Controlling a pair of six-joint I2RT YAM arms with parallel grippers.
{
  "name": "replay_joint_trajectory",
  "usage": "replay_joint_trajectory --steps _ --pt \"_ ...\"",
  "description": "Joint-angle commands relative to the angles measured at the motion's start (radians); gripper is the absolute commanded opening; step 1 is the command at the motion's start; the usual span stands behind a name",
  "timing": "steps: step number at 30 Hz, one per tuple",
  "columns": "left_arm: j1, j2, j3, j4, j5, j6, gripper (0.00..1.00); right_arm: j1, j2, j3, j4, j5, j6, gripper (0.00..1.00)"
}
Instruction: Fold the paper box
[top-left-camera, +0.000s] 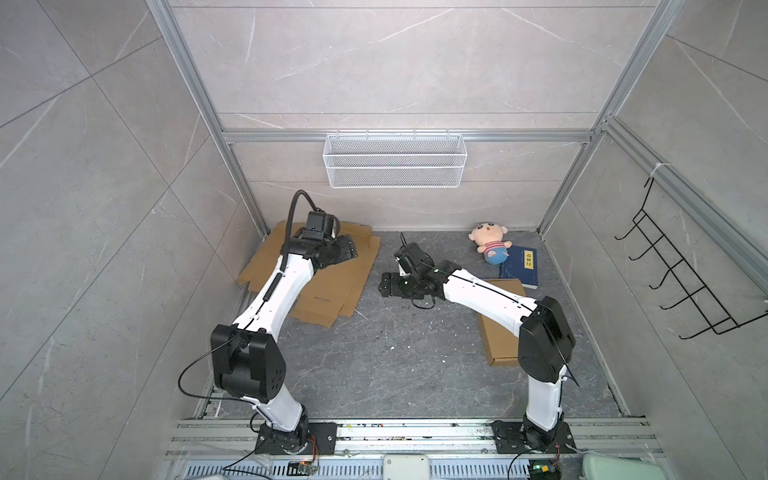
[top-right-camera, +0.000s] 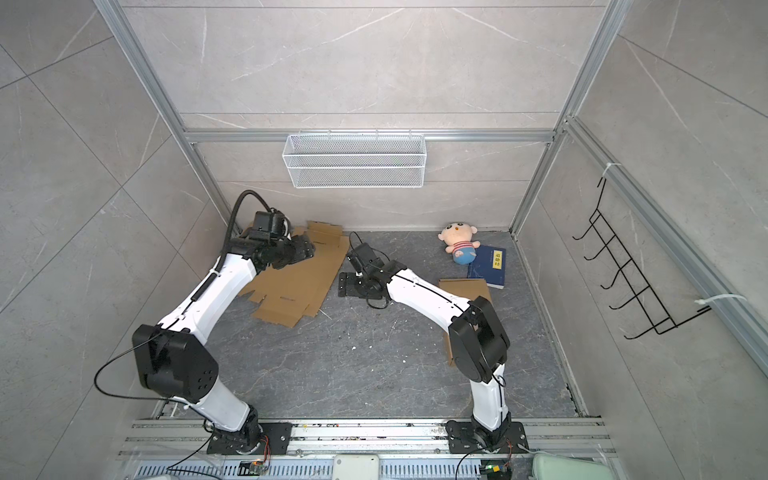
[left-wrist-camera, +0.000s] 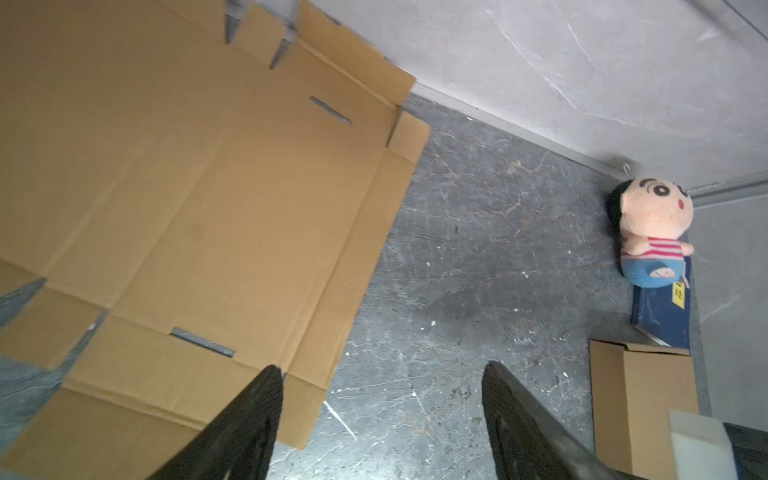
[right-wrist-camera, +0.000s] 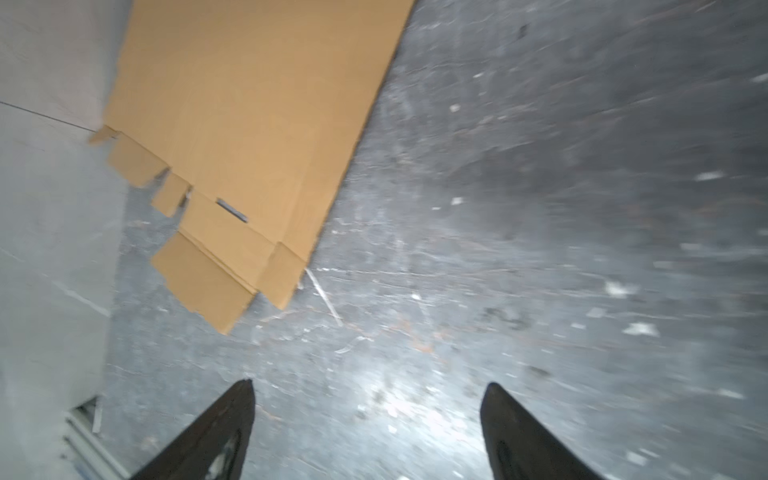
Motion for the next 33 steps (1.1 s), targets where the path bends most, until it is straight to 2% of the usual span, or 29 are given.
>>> replay_joint_trajectory --steps 1,11,16,18,23,29,33 --pt "0.031 -0.044 -0.09 0.105 0.025 0.029 0.78 0.006 0.099 0.017 0.139 -0.072 0.166 0.83" --pt "0.067 -0.162 -0.271 0.205 -0.028 0.08 0.82 0.022 0.394 0.242 0.22 -0.074 0.343 0.74" --pt "0.085 -0.201 -0.302 0.203 -0.056 0.055 0.92 0.022 0.512 0.35 0.248 -0.094 0.402 0.69" --pt "0.099 -0.227 -0.325 0.212 -0.054 0.043 0.93 0.022 0.544 0.373 0.268 -0.093 0.424 0.66" --pt "0.114 -0.283 -0.367 0.254 -0.045 0.036 0.94 0.023 0.622 0.402 0.344 -0.092 0.503 0.49" --pt "0.129 -0.284 -0.351 0.22 -0.017 0.011 0.94 0.026 0.63 0.38 0.46 -0.089 0.498 0.16" --pt "0.187 -0.322 -0.347 0.216 0.055 -0.045 0.94 0.022 0.6 0.361 0.478 -0.135 0.454 0.06"
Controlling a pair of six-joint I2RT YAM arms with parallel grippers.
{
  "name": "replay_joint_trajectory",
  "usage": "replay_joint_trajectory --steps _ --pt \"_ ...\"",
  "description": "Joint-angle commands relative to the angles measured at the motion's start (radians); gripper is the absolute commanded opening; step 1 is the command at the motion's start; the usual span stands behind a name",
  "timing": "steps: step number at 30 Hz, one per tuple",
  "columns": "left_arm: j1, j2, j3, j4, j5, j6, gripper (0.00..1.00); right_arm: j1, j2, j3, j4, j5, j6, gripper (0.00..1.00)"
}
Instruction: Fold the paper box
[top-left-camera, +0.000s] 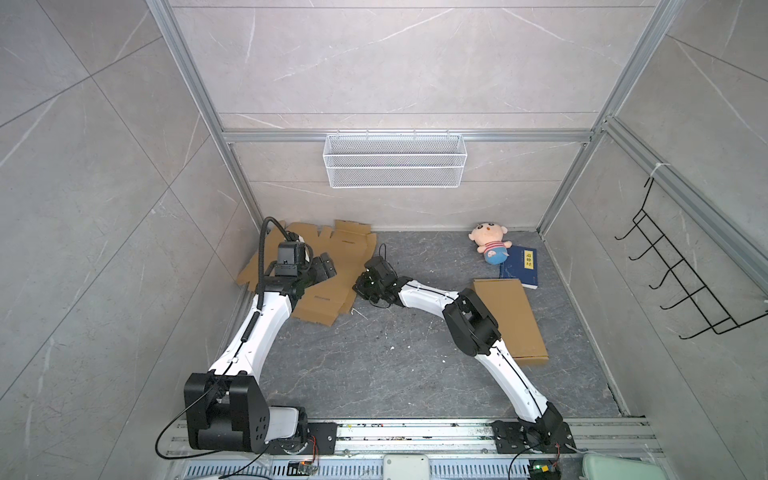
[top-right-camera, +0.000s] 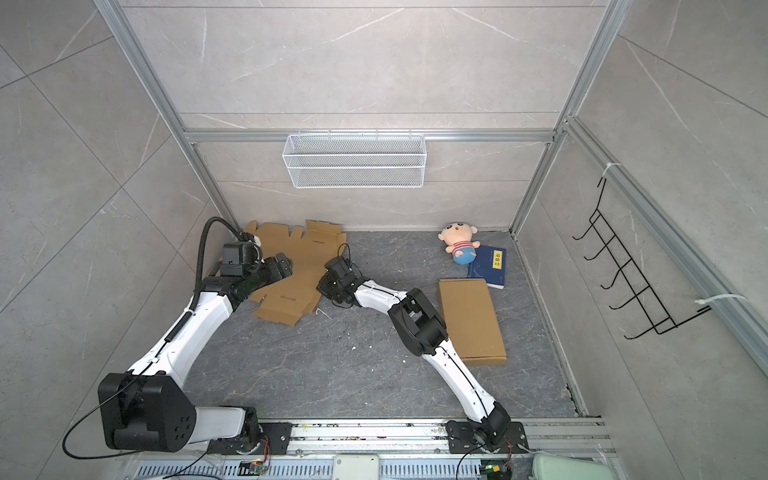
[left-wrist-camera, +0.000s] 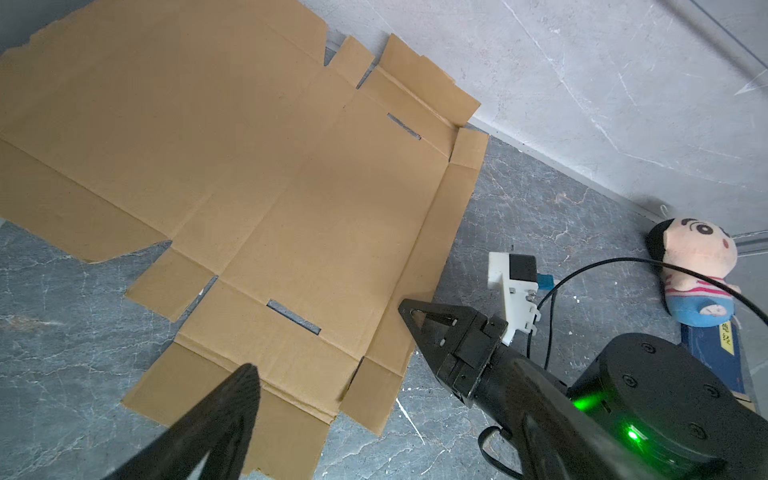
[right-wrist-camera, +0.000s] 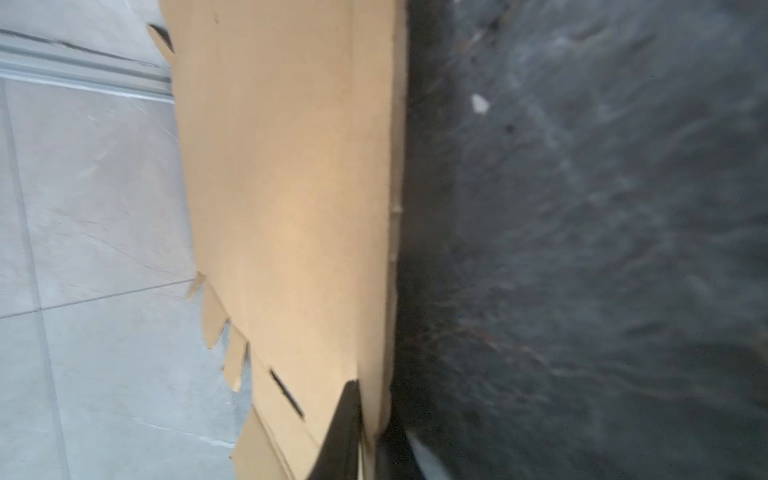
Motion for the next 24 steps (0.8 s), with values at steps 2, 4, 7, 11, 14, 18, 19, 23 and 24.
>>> replay_joint_trajectory --steps 2,4,7,11,14,18,19,23,24 --pt "0.081 -0.074 0.043 -0.006 0.126 -0.099 0.91 -0.002 -0.061 -0.032 -0.009 -0.074 -0.073 0.04" --pt "0.107 -0.085 0.068 -0.017 0.184 -0.122 0.86 -0.015 -0.118 -0.059 -0.08 -0.12 -0.126 0.02" --pt "0.109 -0.078 0.135 -0.072 0.249 -0.088 0.83 -0.058 -0.243 -0.164 -0.175 -0.208 -0.227 0.01" --pt "0.085 -0.086 0.14 -0.081 0.318 -0.045 0.84 -0.118 -0.449 -0.331 -0.381 -0.258 -0.42 0.0" --pt "0.034 -0.105 0.125 -0.098 0.296 0.006 0.87 -0.158 -0.587 -0.452 -0.518 -0.28 -0.558 0.0" --pt "-0.049 -0.139 0.1 -0.142 0.22 0.092 0.94 -0.207 -0.742 -0.548 -0.777 -0.239 -0.77 0.0" --pt "-0.061 -0.153 0.087 -0.15 0.196 0.107 0.99 -0.21 -0.767 -0.555 -0.839 -0.206 -0.821 0.0" --pt "-0.071 -0.234 -0.012 -0.102 0.142 0.114 1.0 -0.221 -0.85 -0.585 -1.02 0.023 -0.951 0.0" --pt "-0.071 -0.254 -0.056 -0.059 0.153 0.084 1.0 -0.221 -0.864 -0.595 -1.027 0.084 -0.962 0.0"
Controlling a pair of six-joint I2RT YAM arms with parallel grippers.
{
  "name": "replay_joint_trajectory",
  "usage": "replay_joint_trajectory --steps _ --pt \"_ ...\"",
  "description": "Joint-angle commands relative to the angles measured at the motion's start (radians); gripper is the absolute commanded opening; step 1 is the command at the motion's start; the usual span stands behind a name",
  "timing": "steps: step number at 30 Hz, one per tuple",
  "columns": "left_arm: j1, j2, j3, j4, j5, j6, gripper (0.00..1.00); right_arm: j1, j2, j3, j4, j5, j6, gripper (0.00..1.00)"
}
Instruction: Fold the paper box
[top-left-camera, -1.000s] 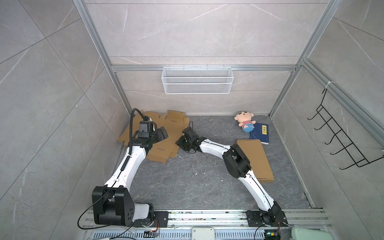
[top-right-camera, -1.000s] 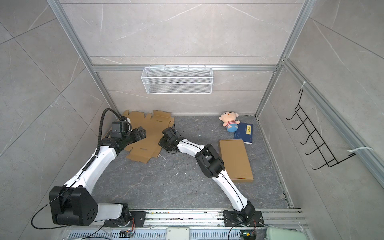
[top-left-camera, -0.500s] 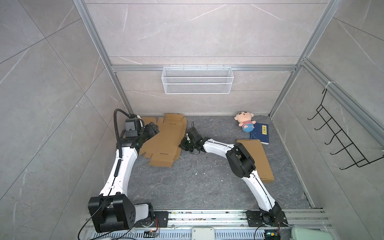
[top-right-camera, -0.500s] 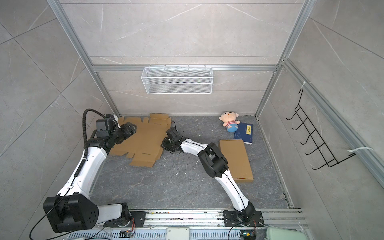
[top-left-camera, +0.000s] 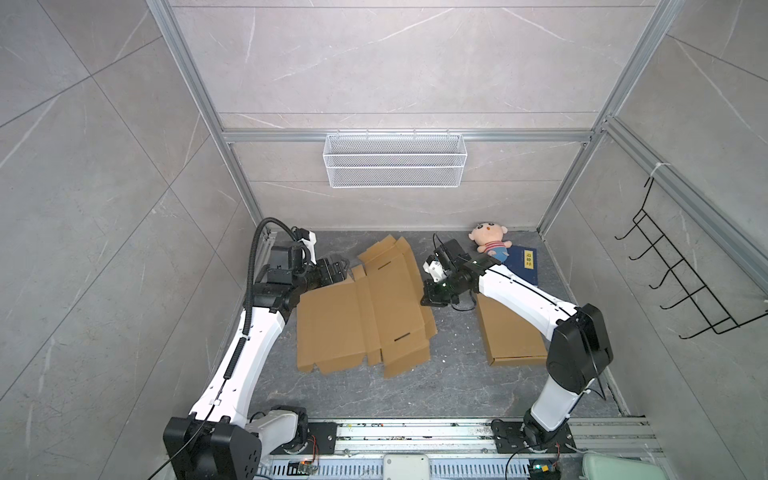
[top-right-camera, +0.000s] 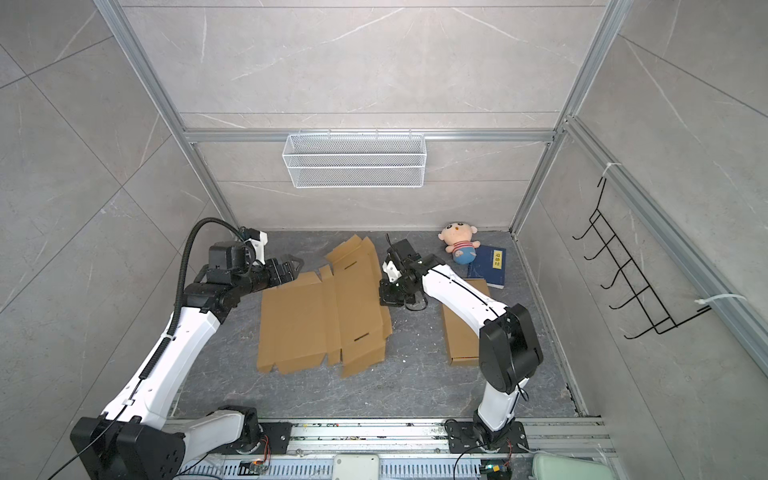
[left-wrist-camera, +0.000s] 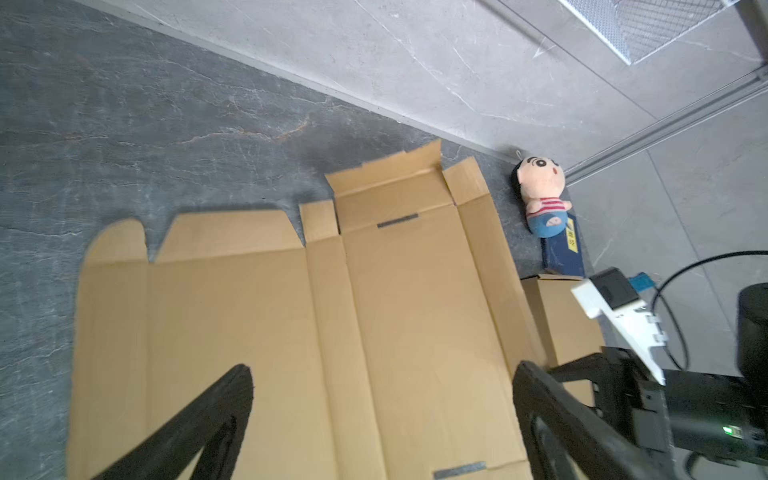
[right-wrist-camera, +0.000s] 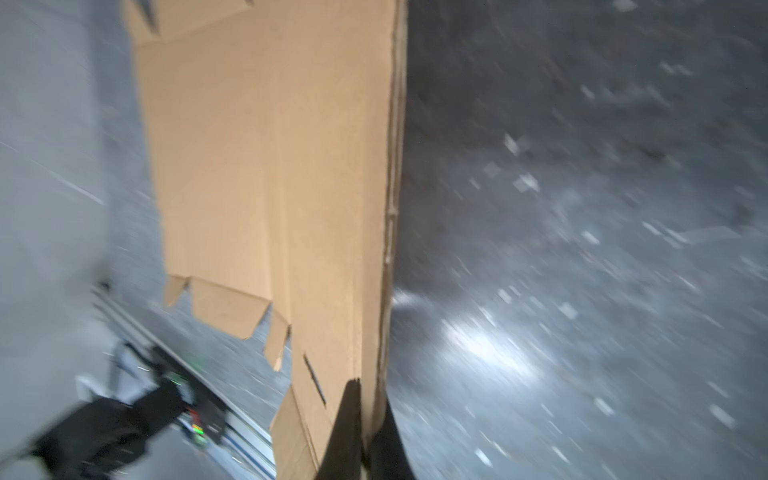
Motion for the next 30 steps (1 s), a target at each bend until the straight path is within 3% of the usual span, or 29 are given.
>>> replay_joint_trajectory --steps 1,5,7,13,16,17,19,21,26,30 --pt "0.005 -0.079 -0.103 0.102 -0.026 -0.028 1.0 0.002 -0.045 -0.046 -0.194 0.227 -0.164 0.0" --pt "0.007 -0.045 -0.239 0.262 0.147 -0.185 1.0 0.001 -0.058 -0.09 -0.104 0.317 -0.144 0.0" --pt "-0.027 0.009 -0.252 0.263 0.183 -0.196 0.9 -0.004 -0.057 -0.102 -0.062 0.321 -0.113 0.0" --pt "-0.212 0.082 -0.316 0.277 0.073 -0.153 0.74 -0.005 -0.087 -0.147 0.007 0.344 0.002 0.0" --pt "-0.241 0.138 -0.358 0.327 0.075 -0.167 0.71 -0.012 -0.133 -0.203 0.082 0.324 0.071 0.0" --pt "-0.246 0.154 -0.375 0.357 0.081 -0.175 0.7 -0.024 -0.128 -0.194 0.079 0.264 0.075 0.0" --pt "-0.254 0.192 -0.391 0.394 0.076 -0.176 0.68 -0.027 -0.115 -0.172 0.076 0.18 0.022 0.0" --pt "-0.259 0.241 -0.398 0.411 0.078 -0.172 0.64 -0.027 -0.118 -0.169 0.072 0.173 0.003 0.0" --pt "-0.285 0.317 -0.432 0.463 0.103 -0.196 0.52 -0.027 -0.067 -0.071 -0.103 0.326 -0.066 0.0" --pt "-0.346 0.341 -0.439 0.477 0.114 -0.23 0.48 -0.017 -0.038 0.006 -0.205 0.433 -0.097 0.0"
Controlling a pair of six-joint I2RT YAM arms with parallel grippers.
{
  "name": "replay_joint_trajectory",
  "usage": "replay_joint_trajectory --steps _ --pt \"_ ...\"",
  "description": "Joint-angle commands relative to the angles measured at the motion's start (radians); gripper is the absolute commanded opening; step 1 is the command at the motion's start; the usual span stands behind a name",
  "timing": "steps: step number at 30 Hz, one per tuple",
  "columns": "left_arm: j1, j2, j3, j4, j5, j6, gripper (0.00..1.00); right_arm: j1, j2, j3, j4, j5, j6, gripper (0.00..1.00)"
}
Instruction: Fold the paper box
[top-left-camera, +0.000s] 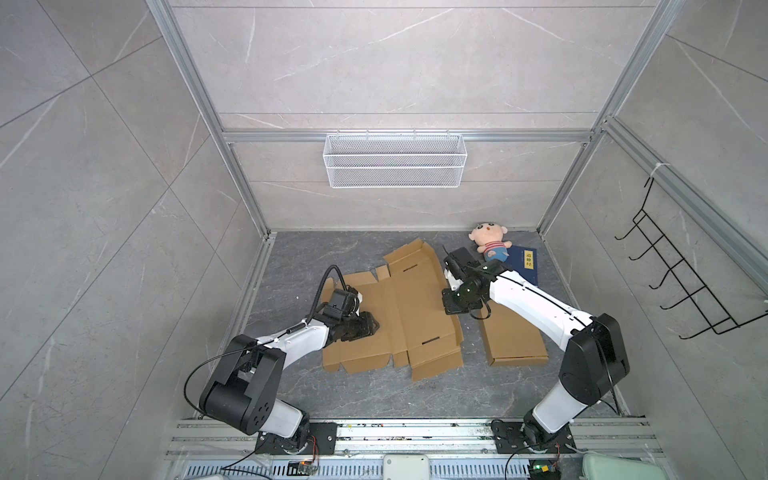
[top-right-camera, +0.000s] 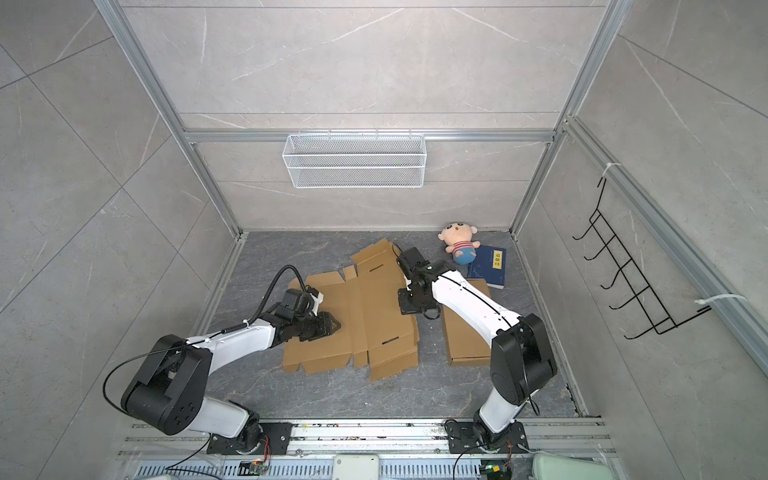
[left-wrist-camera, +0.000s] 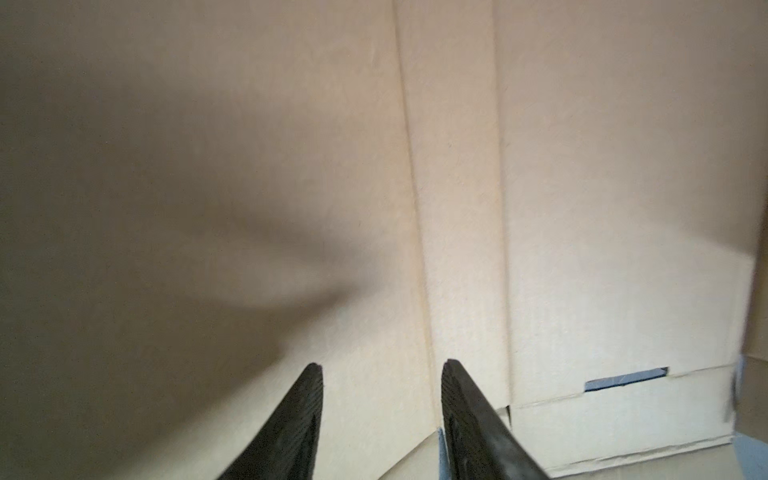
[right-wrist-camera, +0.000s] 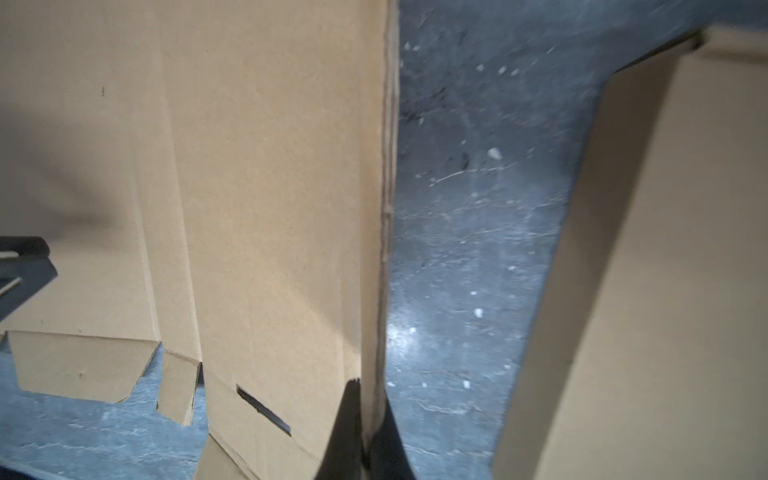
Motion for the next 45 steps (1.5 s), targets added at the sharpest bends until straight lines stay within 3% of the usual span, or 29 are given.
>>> replay_joint_trajectory --steps 1,6,13,18,23,28,32,40,45 --pt "-0.053 0.015 0.006 0.066 0.032 -0.042 0.47 0.01 0.028 0.082 -0.139 0.133 -0.063 0.0" --pt "-0.109 0.021 0.003 0.109 0.049 -0.086 0.45 0.066 0.074 0.251 -0.262 0.266 -0.151 0.0" --pt "-0.092 -0.128 0.09 -0.002 0.071 -0.046 0.45 0.204 0.167 0.425 -0.401 0.598 -0.314 0.0" --pt "0.026 -0.255 0.094 -0.046 0.113 -0.031 0.47 0.27 0.173 0.427 -0.336 0.767 -0.392 0.0" --pt "0.216 -0.364 0.08 -0.122 0.129 0.0 0.49 0.347 0.218 0.462 -0.288 0.927 -0.403 0.0" --pt "0.368 -0.453 0.086 -0.194 0.132 0.027 0.49 0.426 0.229 0.395 -0.185 1.006 -0.458 0.0" --pt "0.432 -0.478 0.089 -0.211 0.151 0.033 0.5 0.446 0.217 0.258 -0.049 0.977 -0.495 0.0" --pt "0.458 -0.425 0.173 -0.17 0.164 0.019 0.57 0.464 0.194 0.128 0.134 0.962 -0.55 0.0" --pt "0.458 -0.284 0.309 -0.158 0.234 0.054 0.65 0.477 0.156 0.04 0.237 0.918 -0.606 0.0"
